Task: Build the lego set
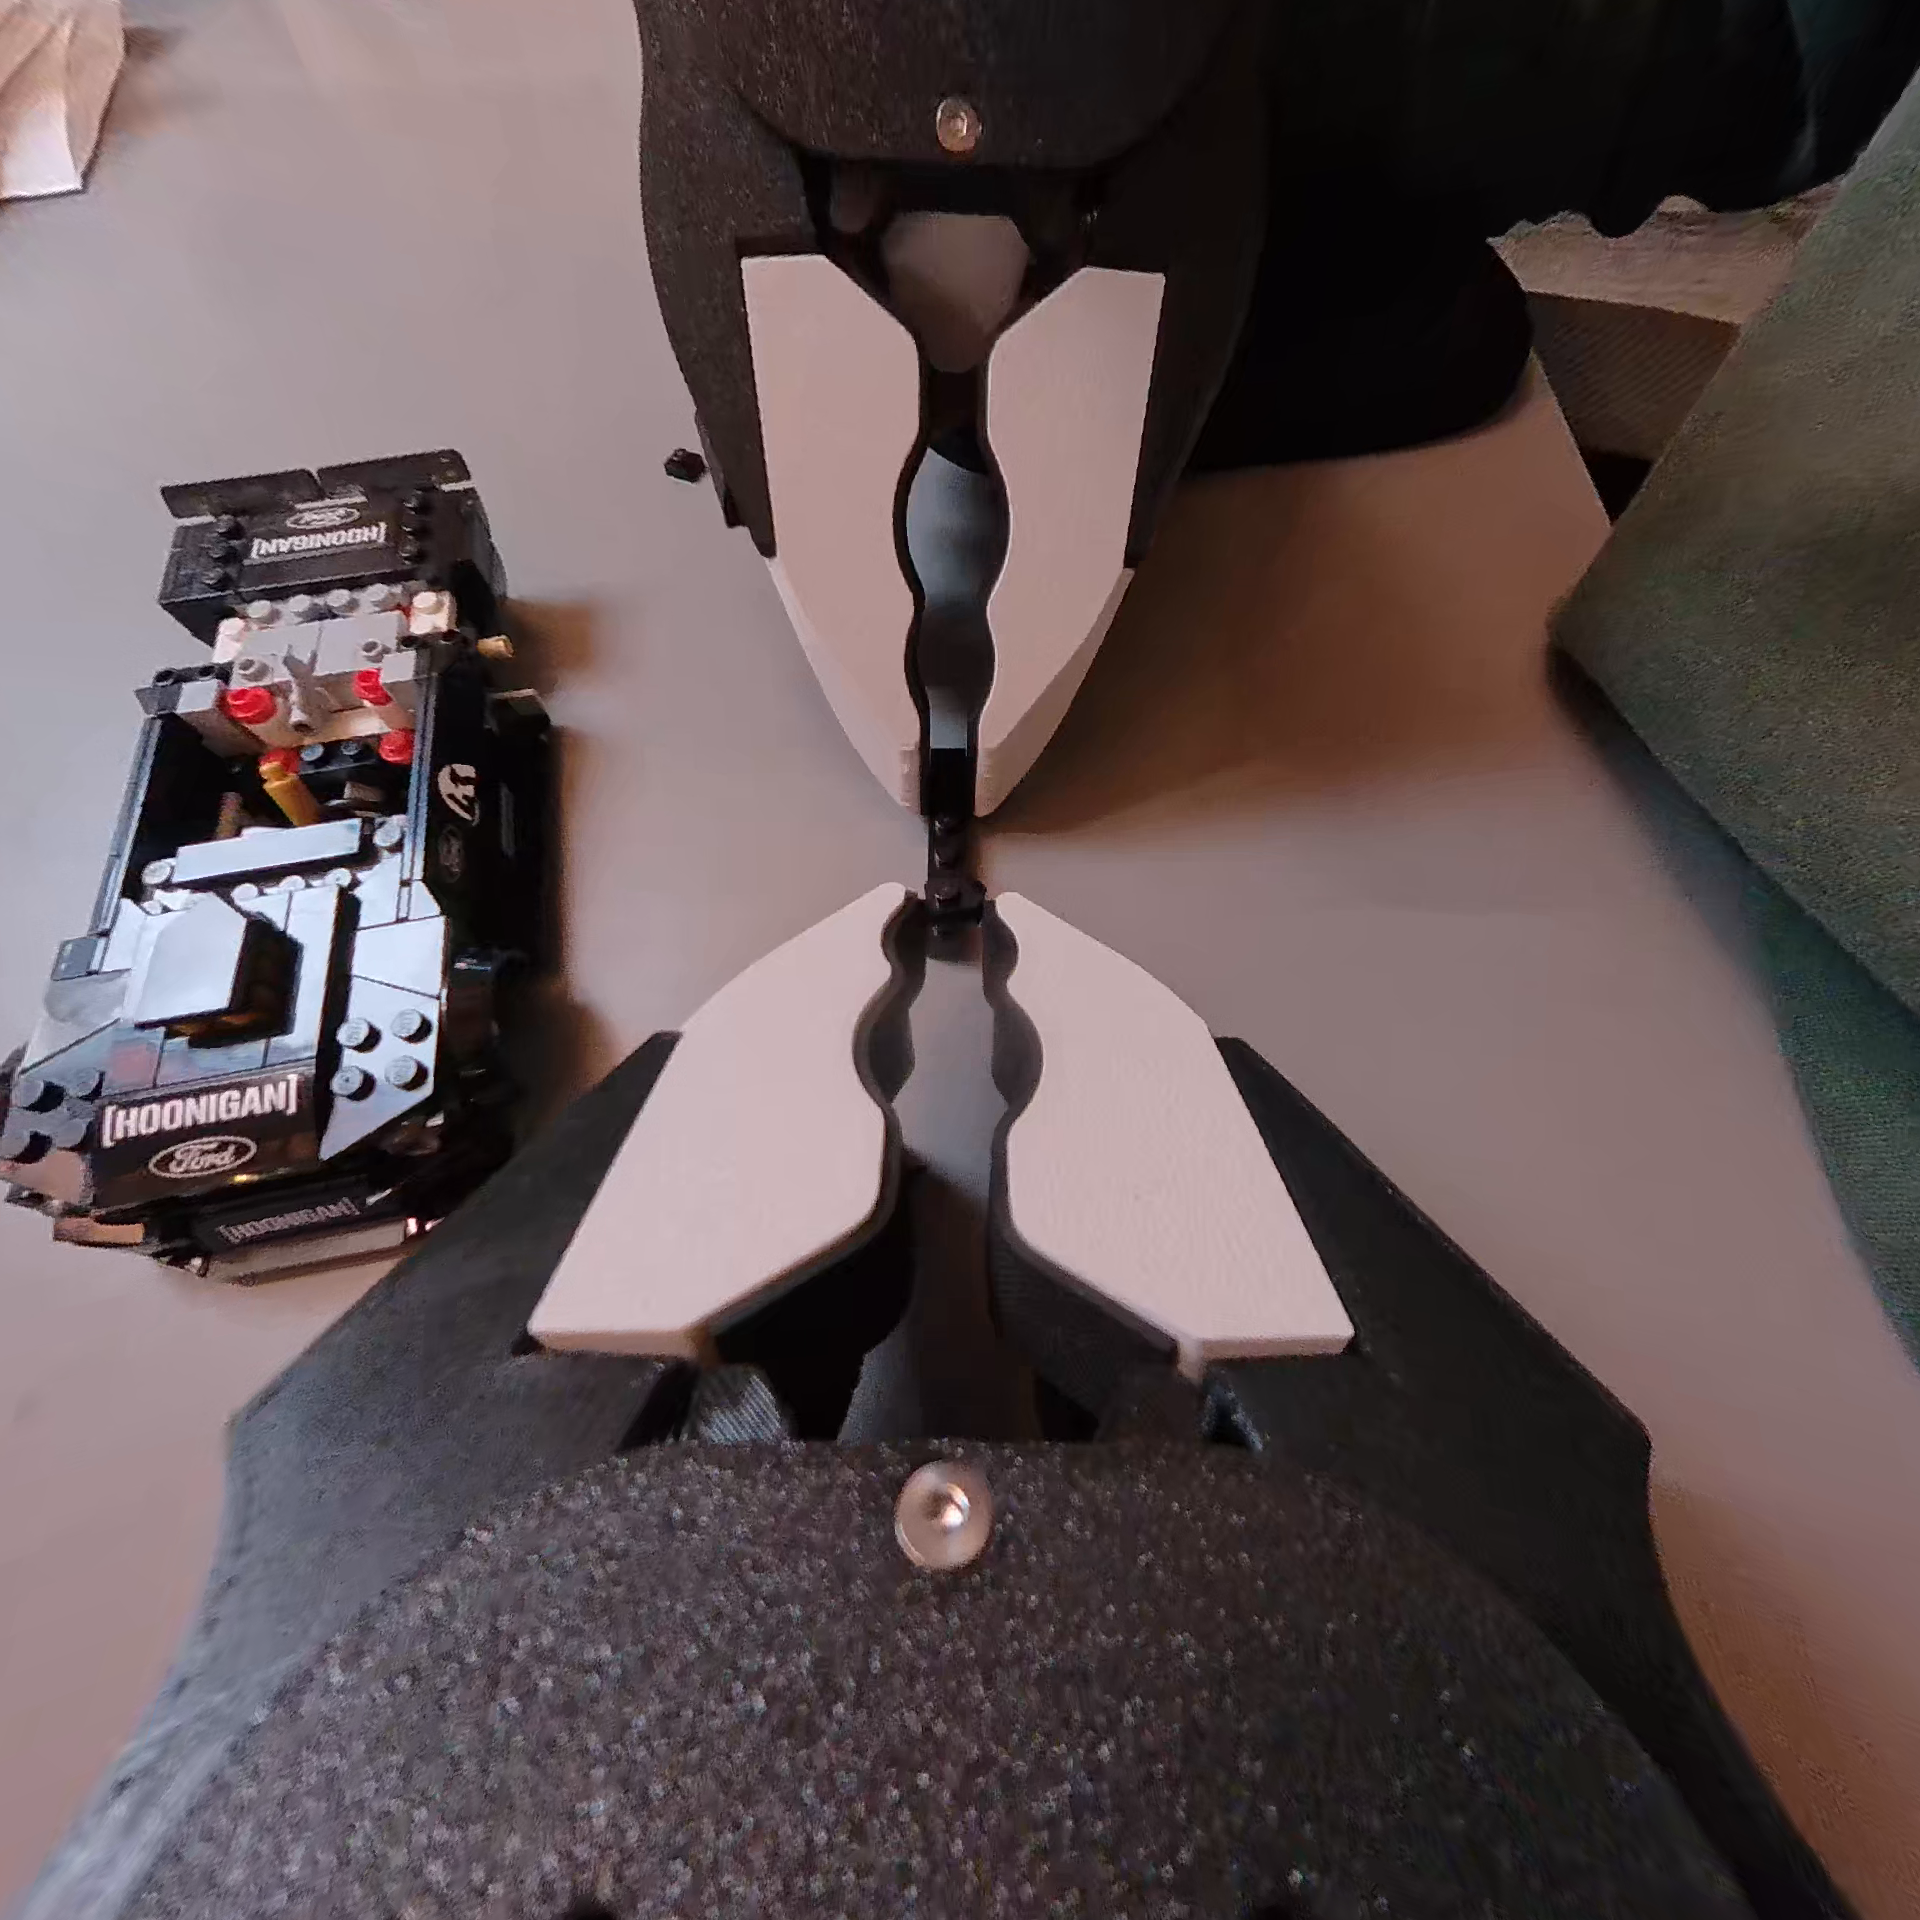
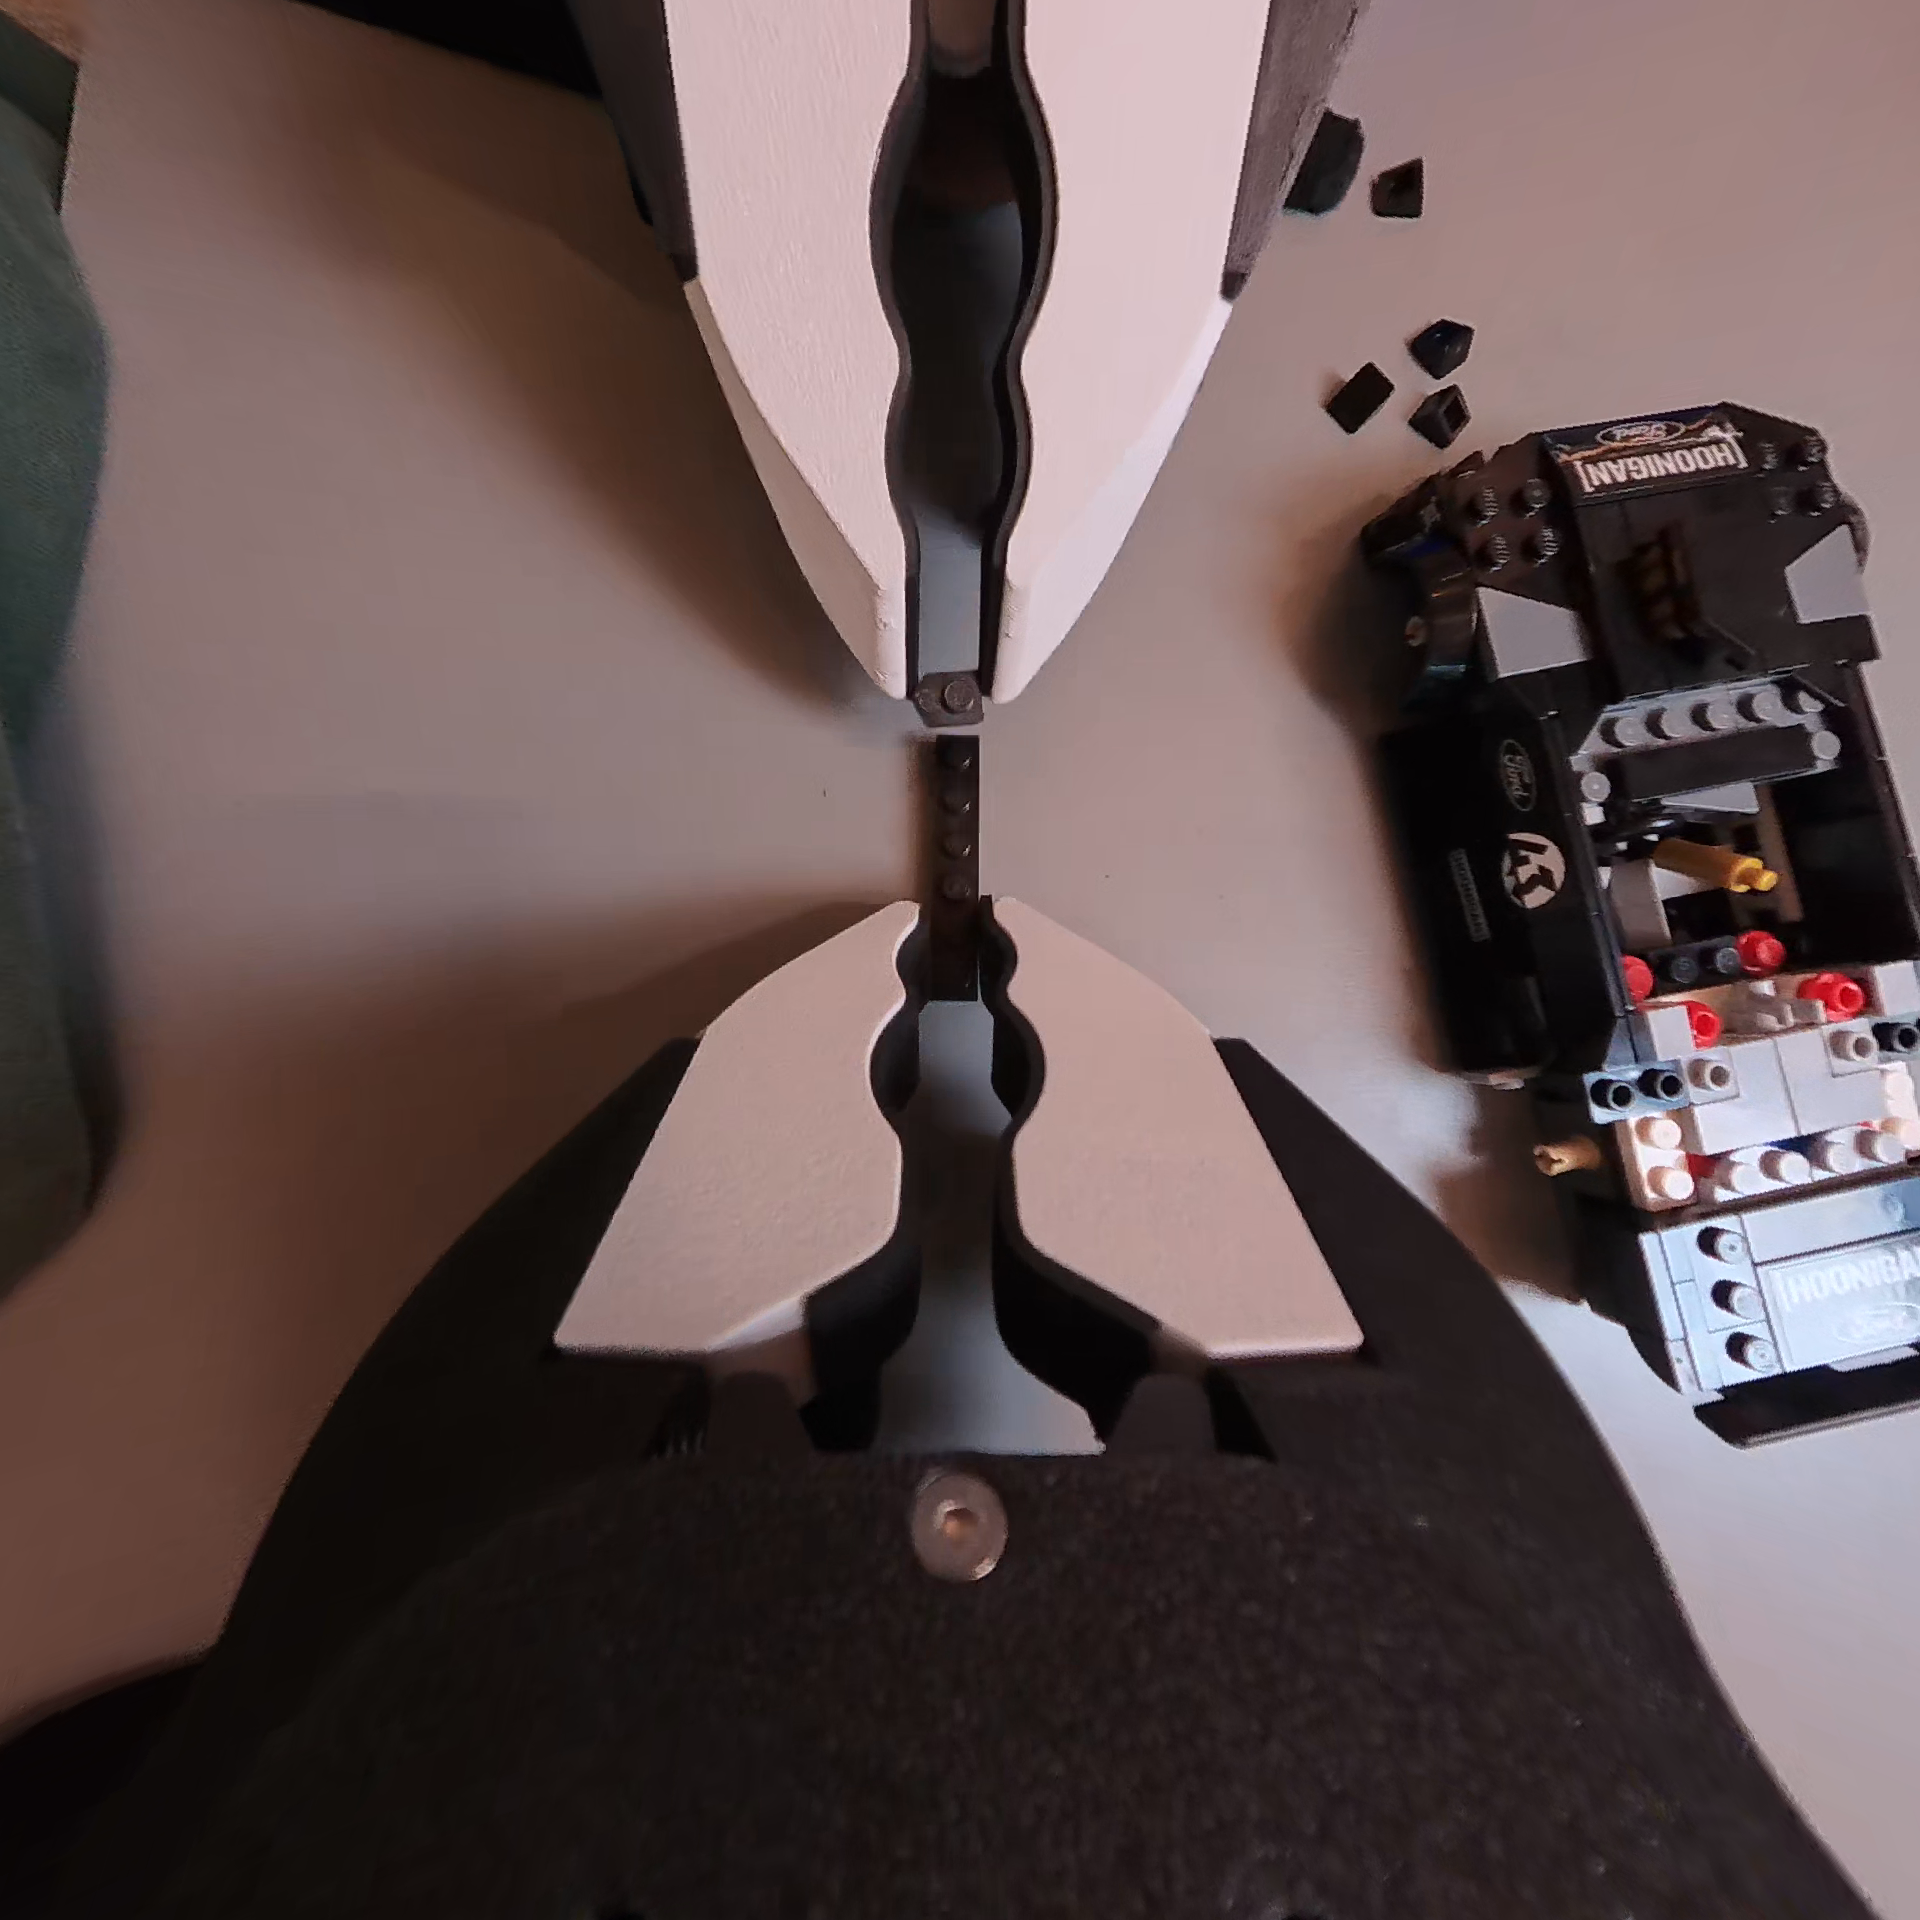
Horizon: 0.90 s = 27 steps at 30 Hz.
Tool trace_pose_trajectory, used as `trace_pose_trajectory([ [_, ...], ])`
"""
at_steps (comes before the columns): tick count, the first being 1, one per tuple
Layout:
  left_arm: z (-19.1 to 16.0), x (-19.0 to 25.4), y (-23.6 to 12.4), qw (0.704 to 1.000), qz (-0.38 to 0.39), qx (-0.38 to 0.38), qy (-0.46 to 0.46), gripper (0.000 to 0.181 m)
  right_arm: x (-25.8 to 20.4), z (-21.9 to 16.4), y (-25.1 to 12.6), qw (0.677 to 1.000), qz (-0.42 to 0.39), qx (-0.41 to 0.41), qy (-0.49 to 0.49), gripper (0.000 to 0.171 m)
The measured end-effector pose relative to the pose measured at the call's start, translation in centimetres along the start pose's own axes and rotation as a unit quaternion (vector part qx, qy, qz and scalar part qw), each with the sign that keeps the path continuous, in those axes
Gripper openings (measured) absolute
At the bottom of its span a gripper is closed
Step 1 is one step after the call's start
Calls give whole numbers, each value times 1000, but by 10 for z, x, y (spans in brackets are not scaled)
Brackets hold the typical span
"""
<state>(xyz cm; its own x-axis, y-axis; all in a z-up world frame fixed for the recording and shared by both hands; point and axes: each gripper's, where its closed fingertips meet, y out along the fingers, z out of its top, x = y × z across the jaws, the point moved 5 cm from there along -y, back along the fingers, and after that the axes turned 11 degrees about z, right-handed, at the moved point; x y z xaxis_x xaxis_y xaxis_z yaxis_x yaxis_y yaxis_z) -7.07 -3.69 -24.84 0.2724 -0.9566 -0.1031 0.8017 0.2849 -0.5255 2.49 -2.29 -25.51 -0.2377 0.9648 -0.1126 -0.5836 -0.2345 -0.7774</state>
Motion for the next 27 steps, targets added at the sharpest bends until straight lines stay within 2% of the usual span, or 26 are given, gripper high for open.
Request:
trace_pose_trajectory([
  [5,1,0,2,1000,-1,0,6,11,2,0,-1,1000,15,12,-15,8],
  [15,3,-1,1,1000,5,9,0,11,3,2,-12,995,42,95,1,8],
  [27,-4,4,7,999,18,-28,42,11,1,0,-7,996,38,78,-9,8],
])
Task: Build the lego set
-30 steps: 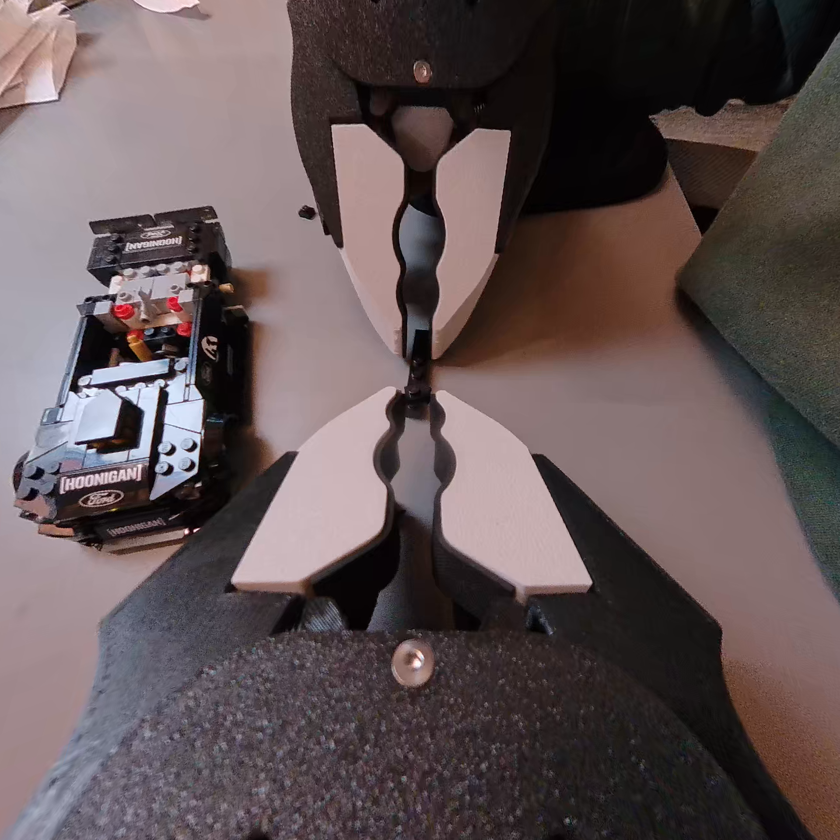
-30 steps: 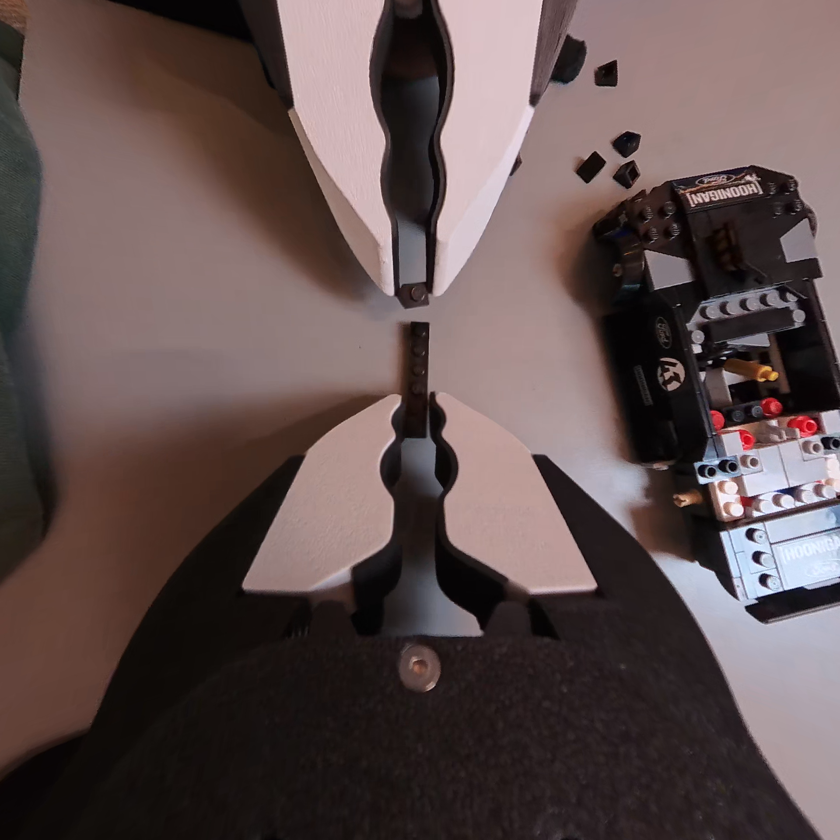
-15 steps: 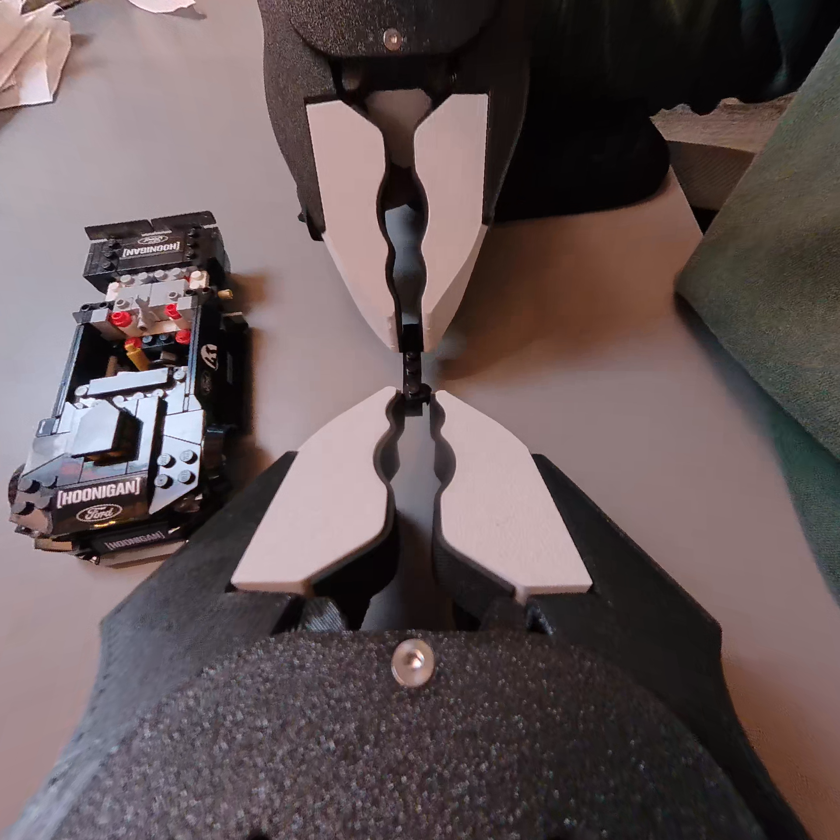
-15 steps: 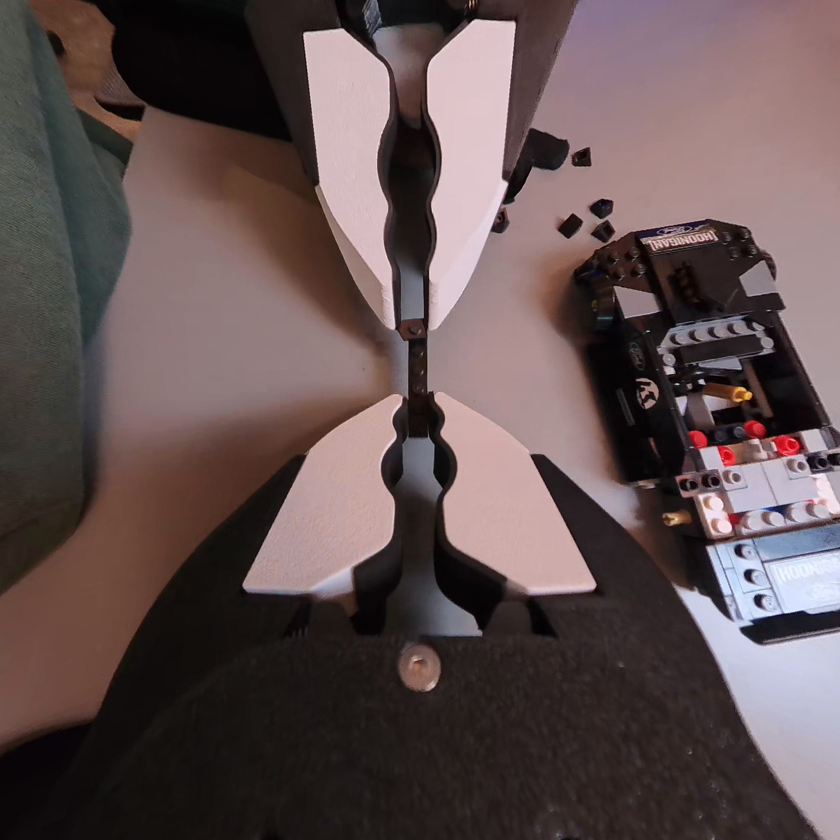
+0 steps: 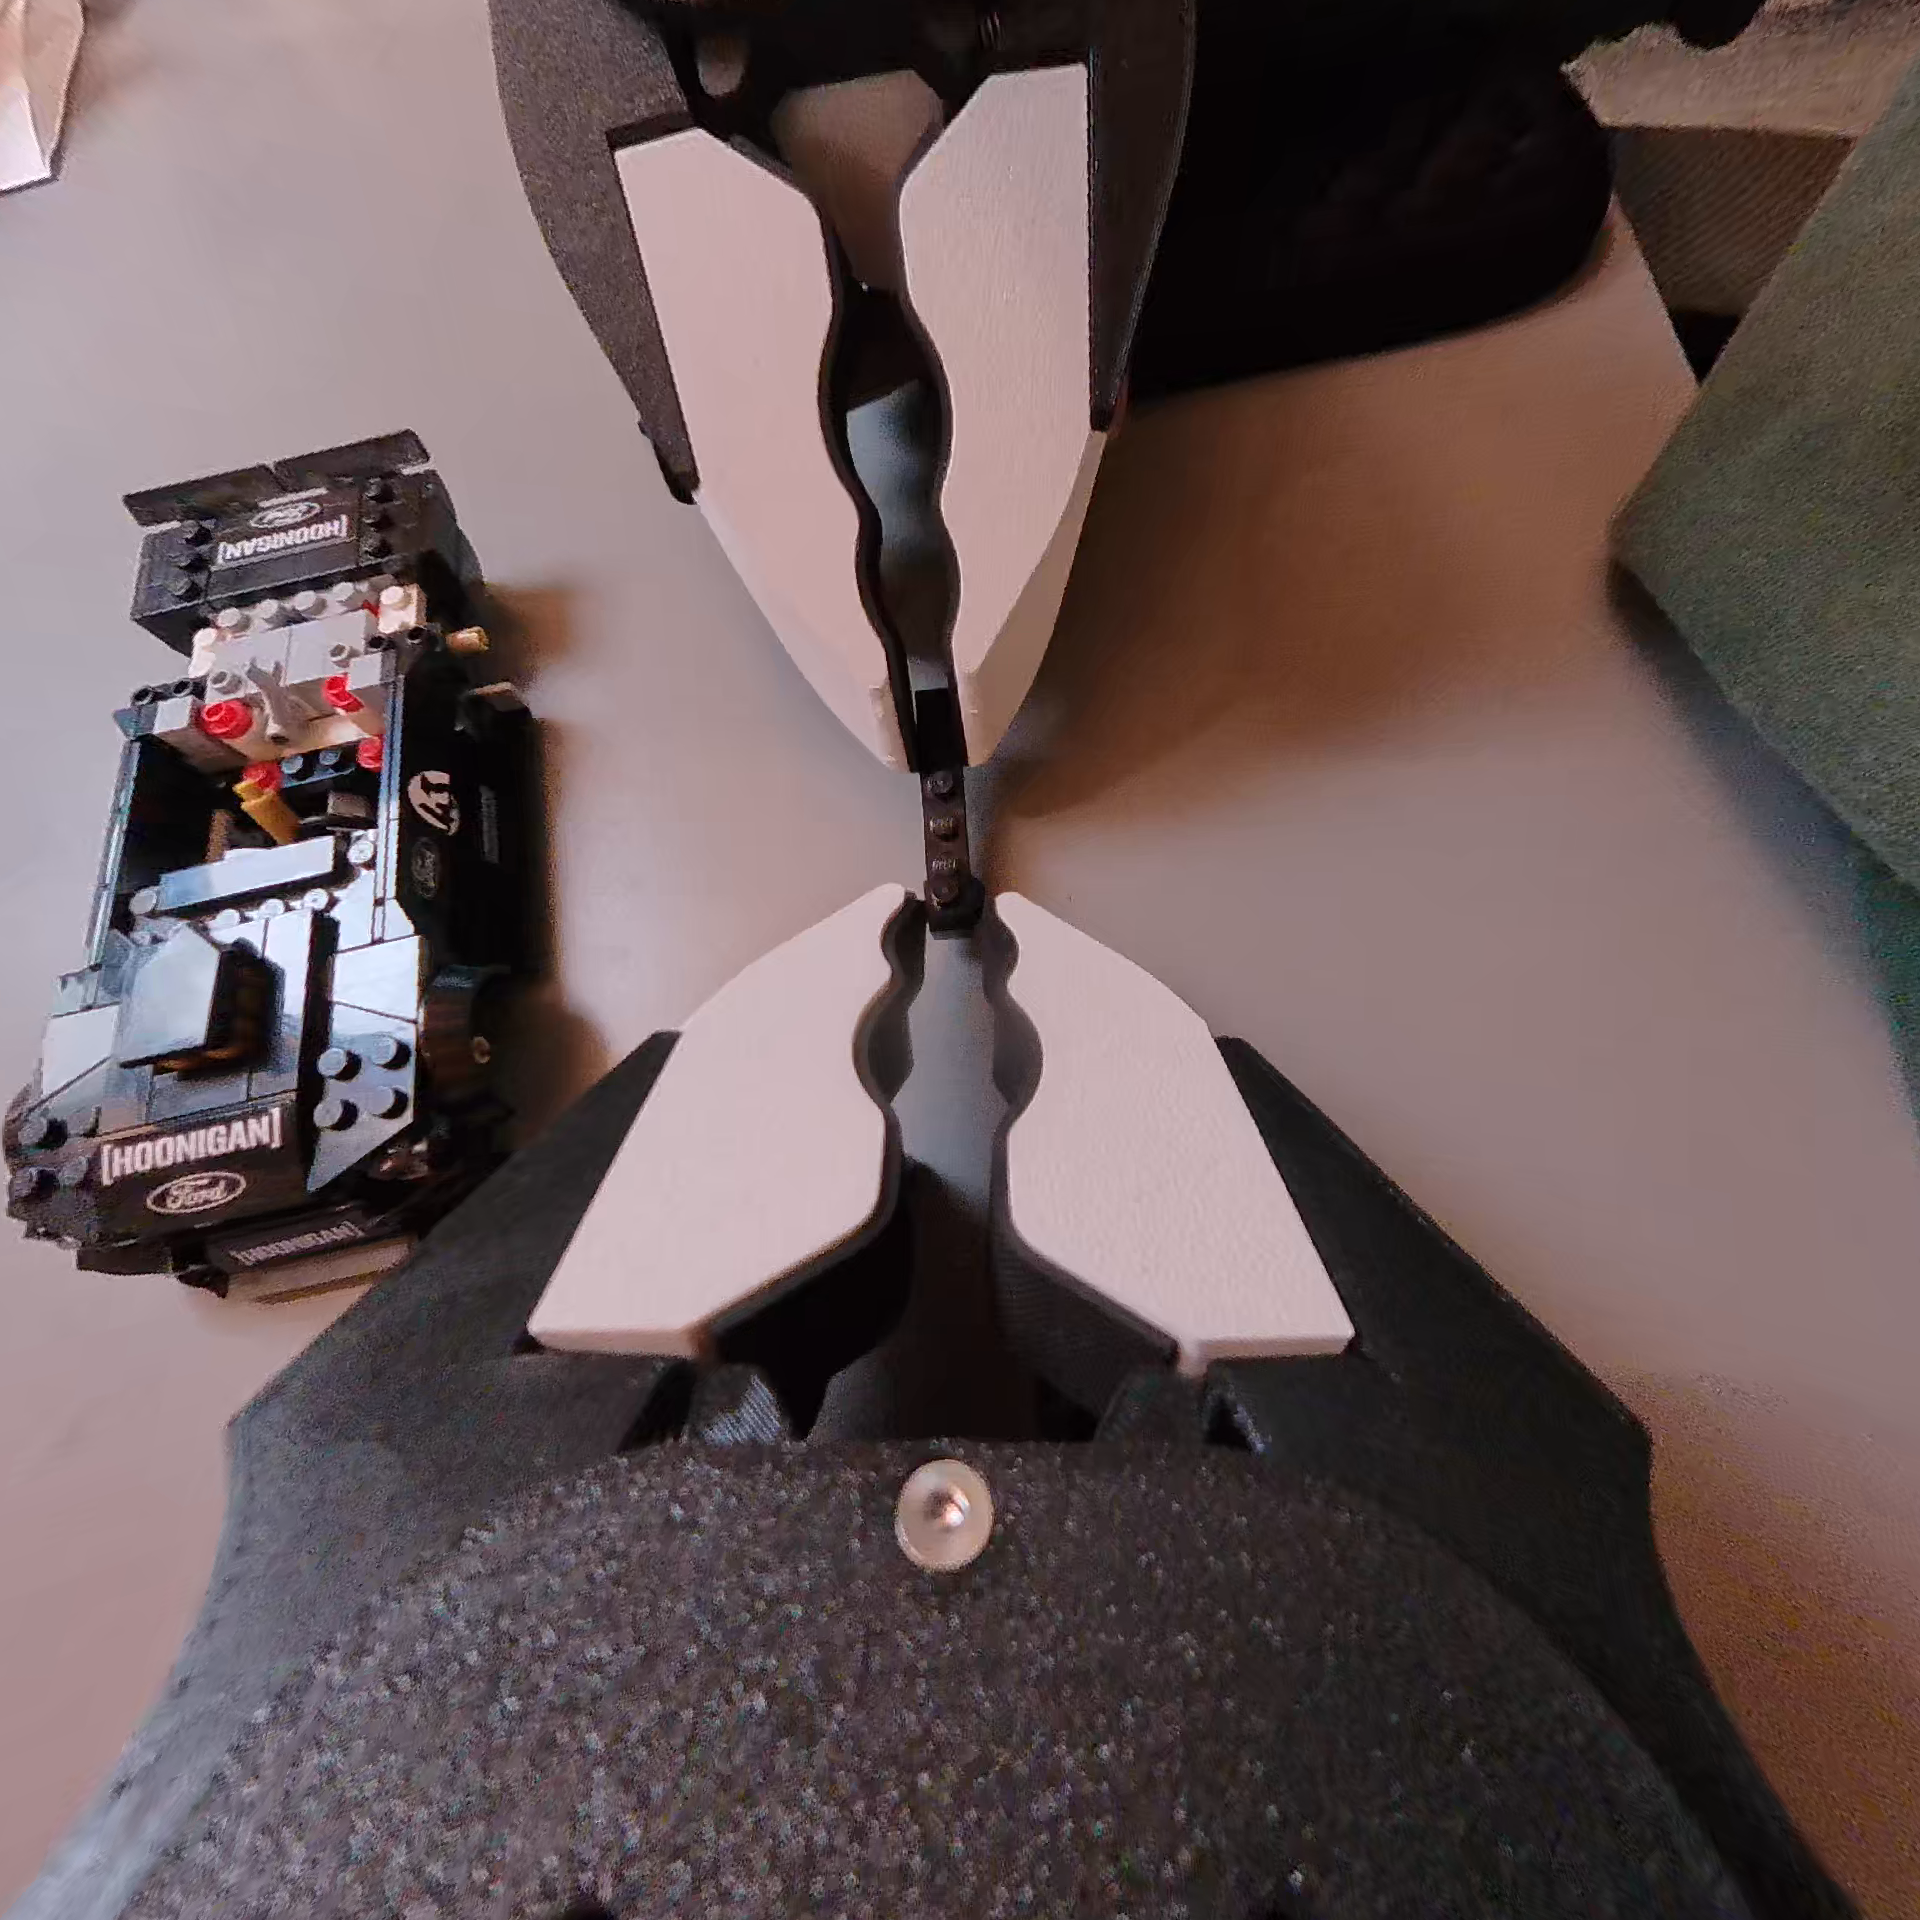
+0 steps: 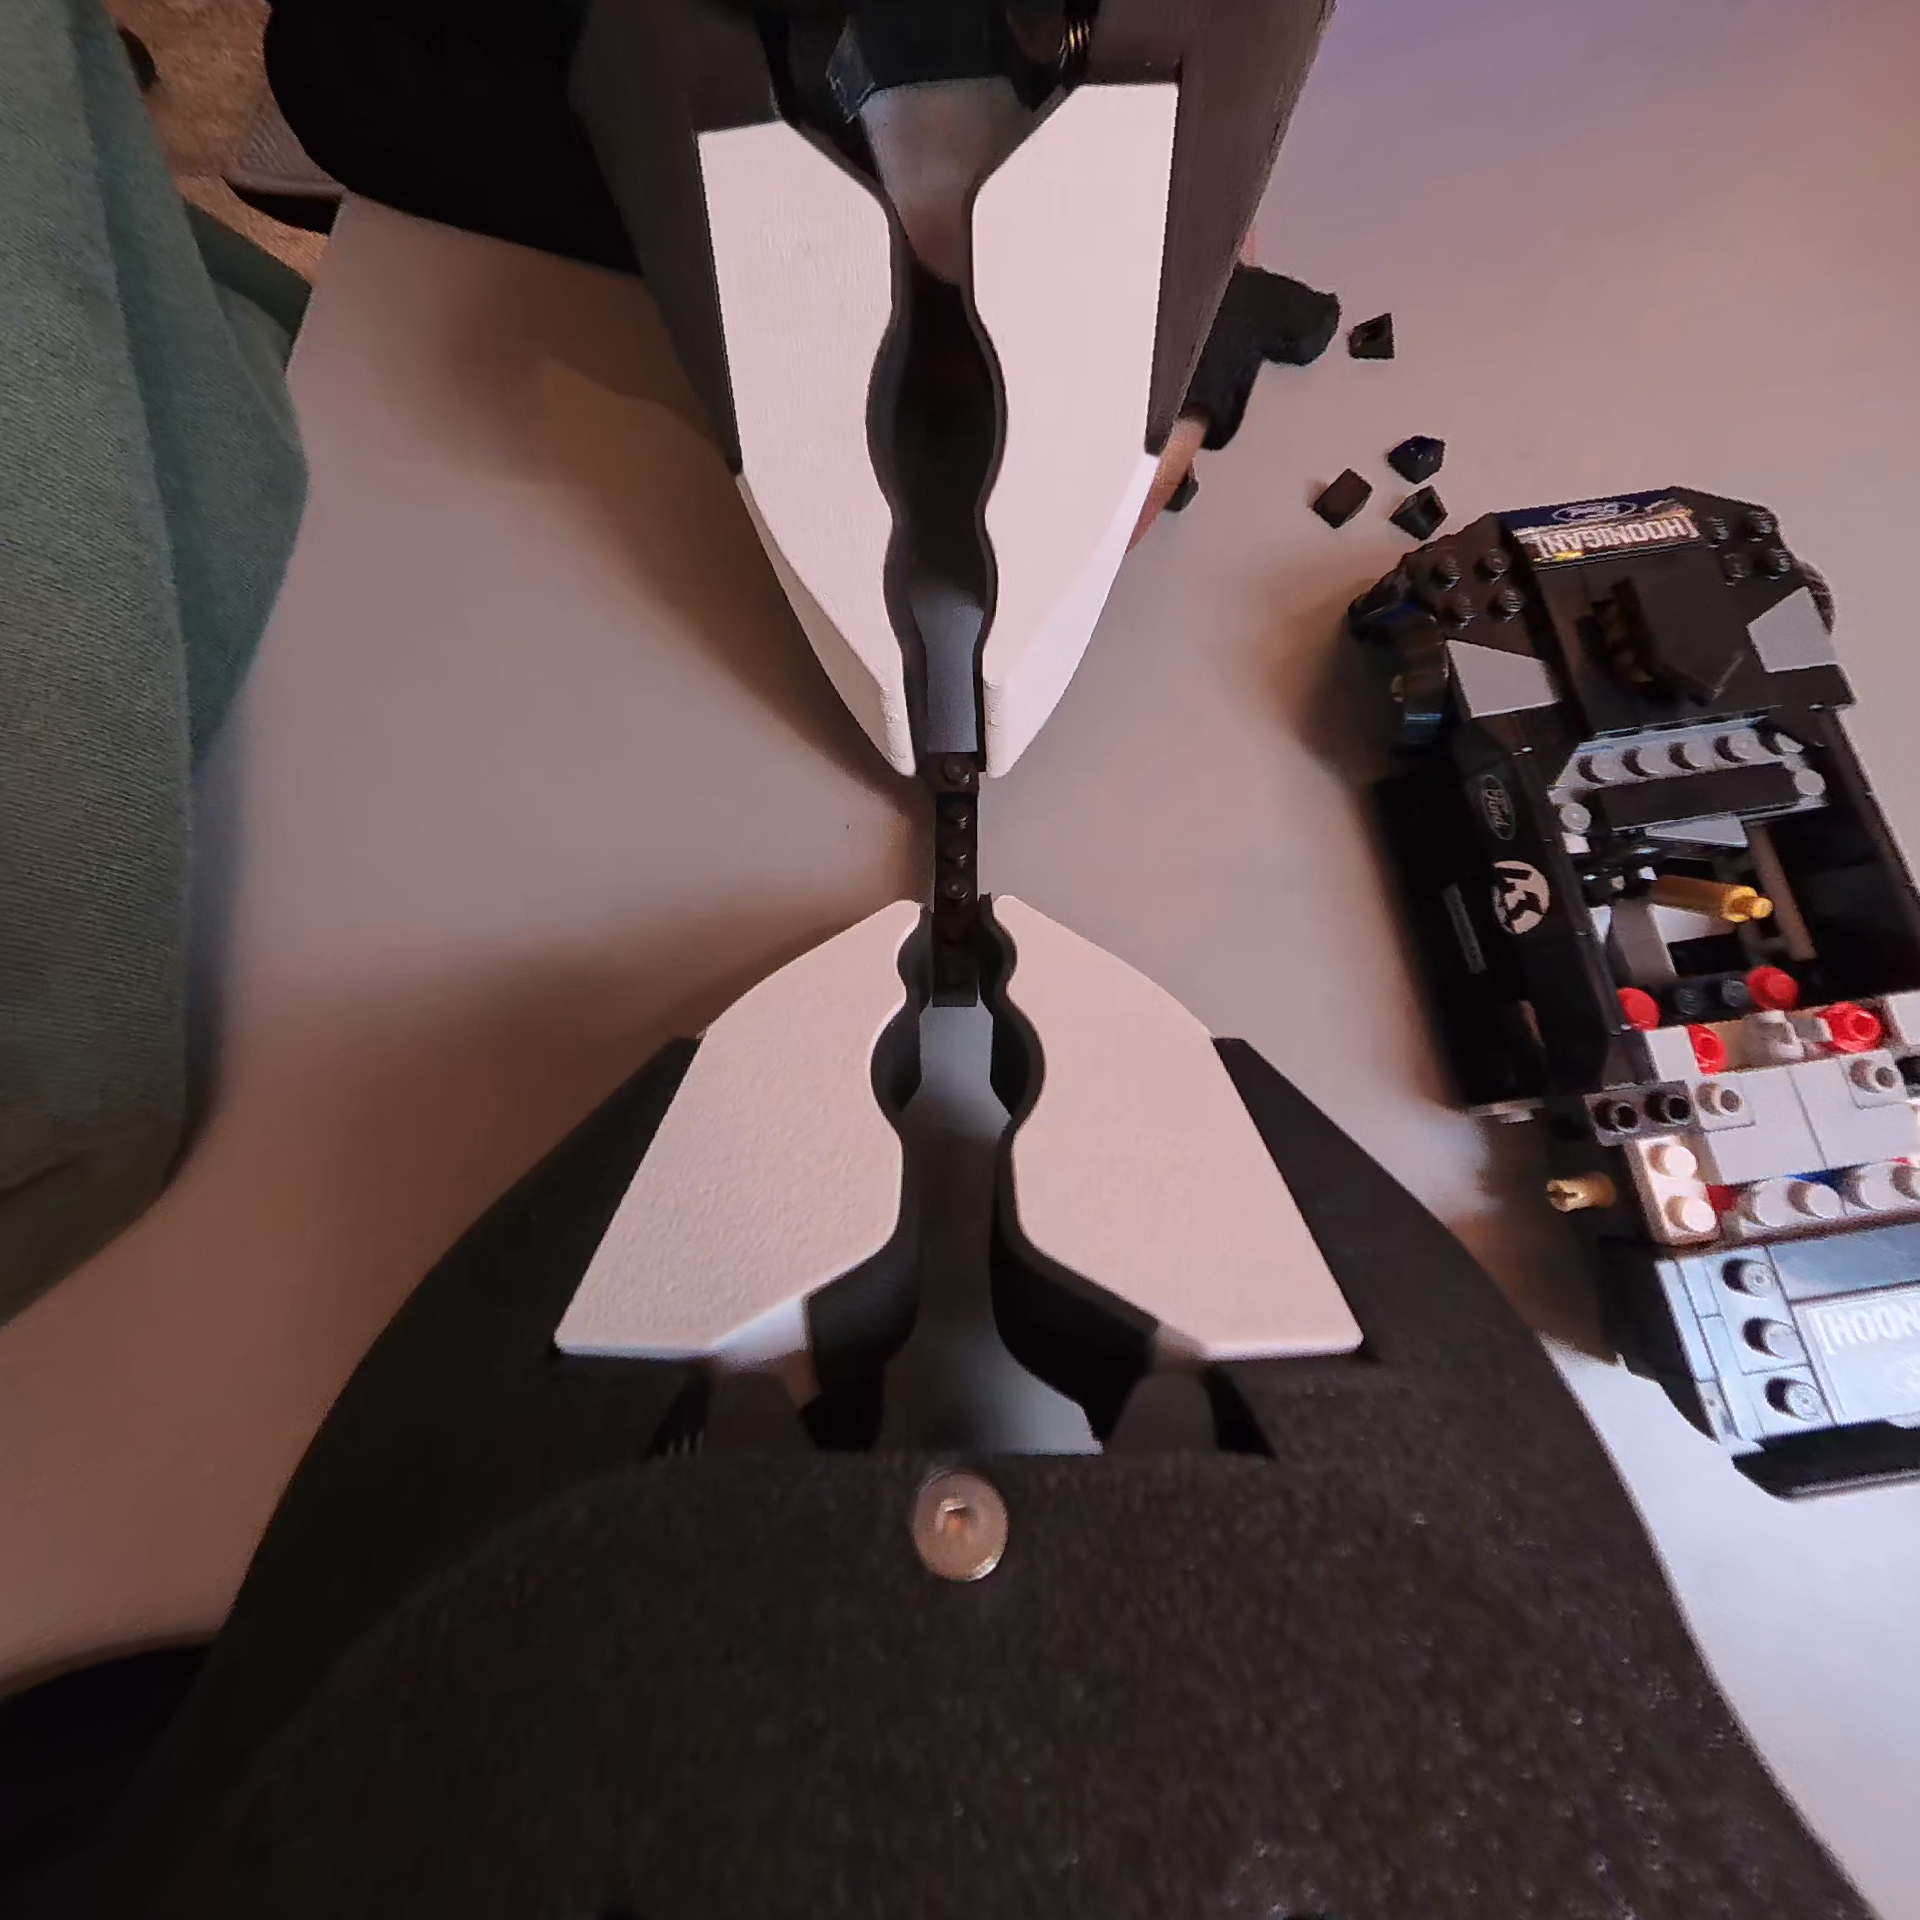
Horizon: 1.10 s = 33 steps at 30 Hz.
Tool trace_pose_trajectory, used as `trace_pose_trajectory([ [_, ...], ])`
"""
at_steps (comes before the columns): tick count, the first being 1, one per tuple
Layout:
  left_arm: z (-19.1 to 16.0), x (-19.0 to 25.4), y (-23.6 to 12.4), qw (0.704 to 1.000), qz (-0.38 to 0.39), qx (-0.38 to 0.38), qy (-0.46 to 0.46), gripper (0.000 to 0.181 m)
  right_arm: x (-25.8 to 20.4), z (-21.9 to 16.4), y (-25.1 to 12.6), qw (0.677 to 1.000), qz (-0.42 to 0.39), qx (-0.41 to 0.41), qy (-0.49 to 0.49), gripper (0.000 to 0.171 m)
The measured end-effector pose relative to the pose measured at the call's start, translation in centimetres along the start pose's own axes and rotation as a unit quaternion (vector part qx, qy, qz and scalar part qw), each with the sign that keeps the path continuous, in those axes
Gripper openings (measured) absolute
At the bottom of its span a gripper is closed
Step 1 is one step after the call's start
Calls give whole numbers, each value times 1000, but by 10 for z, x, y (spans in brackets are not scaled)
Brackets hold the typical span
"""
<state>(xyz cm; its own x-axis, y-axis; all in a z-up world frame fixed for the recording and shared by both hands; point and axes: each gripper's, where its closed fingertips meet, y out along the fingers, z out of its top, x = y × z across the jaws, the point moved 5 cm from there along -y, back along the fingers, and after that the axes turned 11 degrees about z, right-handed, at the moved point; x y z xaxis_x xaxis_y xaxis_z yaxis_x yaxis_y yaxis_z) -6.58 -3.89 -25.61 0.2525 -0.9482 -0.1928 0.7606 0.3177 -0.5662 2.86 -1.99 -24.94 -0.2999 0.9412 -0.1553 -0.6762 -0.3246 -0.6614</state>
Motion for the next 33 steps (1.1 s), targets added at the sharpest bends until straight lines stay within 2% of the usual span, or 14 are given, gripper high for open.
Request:
trace_pose_trajectory([
  [15,-3,0,3,1000,6,-17,16,13,-1,-3,4,999,-13,-37,-9,8],
  [27,-3,1,1,1000,1,-16,16,16,0,-2,3,1000,-1,-21,4,8],
  [30,0,-3,-4,1000,4,-3,2,18,0,-2,2,1000,2,-13,10,8],
  [33,9,-13,-14,998,13,26,-51,23,2,1,-2,1000,-9,4,5,8],
])
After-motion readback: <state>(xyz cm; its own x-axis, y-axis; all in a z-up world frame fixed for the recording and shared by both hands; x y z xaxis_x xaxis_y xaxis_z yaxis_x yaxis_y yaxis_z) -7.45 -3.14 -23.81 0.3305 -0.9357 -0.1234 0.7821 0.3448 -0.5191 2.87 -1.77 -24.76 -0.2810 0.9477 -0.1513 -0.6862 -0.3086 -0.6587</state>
